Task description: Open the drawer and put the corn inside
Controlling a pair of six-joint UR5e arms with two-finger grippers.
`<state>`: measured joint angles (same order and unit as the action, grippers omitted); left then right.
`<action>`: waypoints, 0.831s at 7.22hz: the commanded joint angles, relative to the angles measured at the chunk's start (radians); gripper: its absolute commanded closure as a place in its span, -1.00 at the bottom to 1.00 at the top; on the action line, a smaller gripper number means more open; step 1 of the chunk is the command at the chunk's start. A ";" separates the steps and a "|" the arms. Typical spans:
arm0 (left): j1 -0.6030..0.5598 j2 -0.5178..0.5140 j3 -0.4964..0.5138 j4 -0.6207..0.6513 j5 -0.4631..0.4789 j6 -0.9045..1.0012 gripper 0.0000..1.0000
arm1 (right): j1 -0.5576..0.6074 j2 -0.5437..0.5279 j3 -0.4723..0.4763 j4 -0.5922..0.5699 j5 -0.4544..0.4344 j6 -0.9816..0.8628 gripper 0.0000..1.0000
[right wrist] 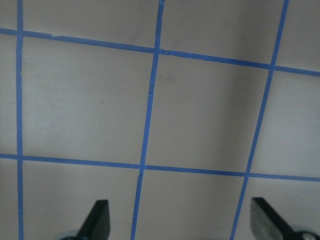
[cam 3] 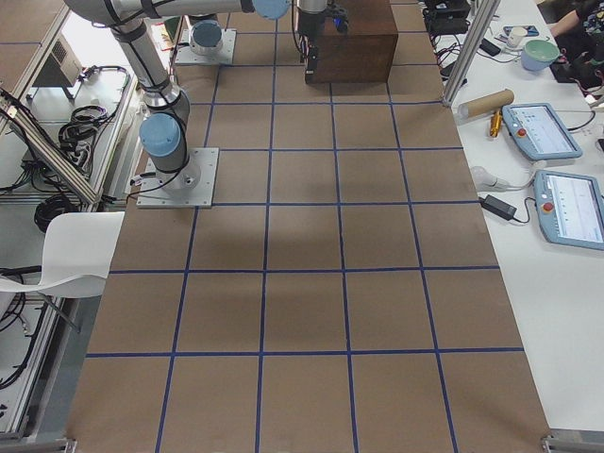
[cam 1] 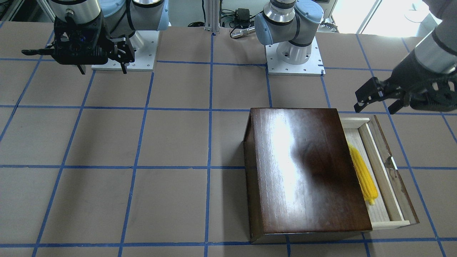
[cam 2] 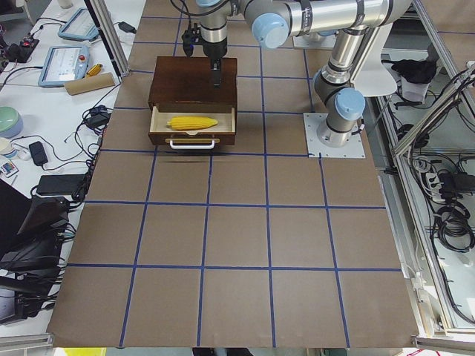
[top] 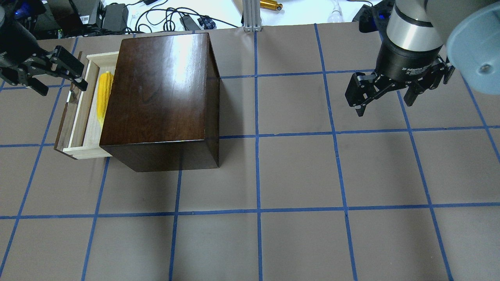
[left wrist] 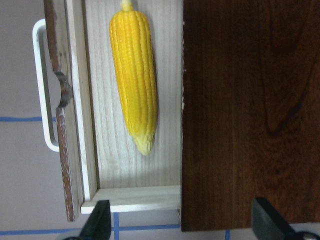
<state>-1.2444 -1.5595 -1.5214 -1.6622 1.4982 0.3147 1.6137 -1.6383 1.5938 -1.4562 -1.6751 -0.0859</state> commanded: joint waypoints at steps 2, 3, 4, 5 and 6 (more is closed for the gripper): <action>-0.135 0.021 -0.013 -0.016 0.072 -0.085 -1.00 | 0.000 0.000 0.000 -0.001 0.000 0.000 -1.00; -0.217 0.009 -0.016 -0.005 0.074 -0.177 -1.00 | 0.000 0.000 0.000 0.000 0.000 0.000 -1.00; -0.275 0.001 -0.011 -0.005 0.076 -0.246 -1.00 | 0.000 0.000 0.000 -0.001 0.000 0.000 -1.00; -0.294 -0.001 -0.011 -0.005 0.068 -0.281 -1.00 | 0.000 0.000 0.000 -0.001 0.000 0.000 -1.00; -0.297 0.002 -0.008 -0.005 0.065 -0.278 -1.00 | 0.000 0.000 0.000 -0.001 0.000 0.000 -1.00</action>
<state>-1.5217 -1.5572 -1.5322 -1.6680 1.5671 0.0585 1.6138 -1.6383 1.5938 -1.4571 -1.6751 -0.0859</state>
